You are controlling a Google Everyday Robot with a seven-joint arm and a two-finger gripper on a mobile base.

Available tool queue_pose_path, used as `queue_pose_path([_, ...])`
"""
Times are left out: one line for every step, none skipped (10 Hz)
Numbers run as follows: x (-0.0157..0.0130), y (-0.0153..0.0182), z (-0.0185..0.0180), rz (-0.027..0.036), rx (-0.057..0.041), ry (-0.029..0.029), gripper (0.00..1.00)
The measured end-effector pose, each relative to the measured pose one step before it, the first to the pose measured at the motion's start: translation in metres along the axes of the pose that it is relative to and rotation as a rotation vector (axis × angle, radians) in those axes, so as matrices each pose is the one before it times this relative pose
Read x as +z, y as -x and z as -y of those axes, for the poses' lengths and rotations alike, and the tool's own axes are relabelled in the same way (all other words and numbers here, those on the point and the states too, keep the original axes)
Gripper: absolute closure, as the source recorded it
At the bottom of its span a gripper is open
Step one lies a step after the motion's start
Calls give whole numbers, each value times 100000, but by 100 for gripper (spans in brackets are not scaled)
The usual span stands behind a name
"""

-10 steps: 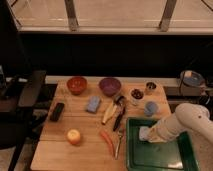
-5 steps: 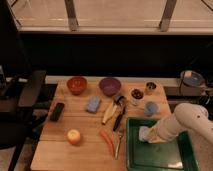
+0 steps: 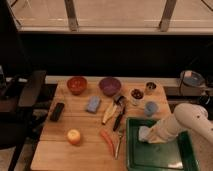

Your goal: Place towel in tray

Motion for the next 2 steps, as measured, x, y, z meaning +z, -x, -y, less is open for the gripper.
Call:
queue_pose_path([21, -38, -36, 357, 303, -376, 20])
queue_pose_path([-25, -46, -37, -8, 43, -68, 20])
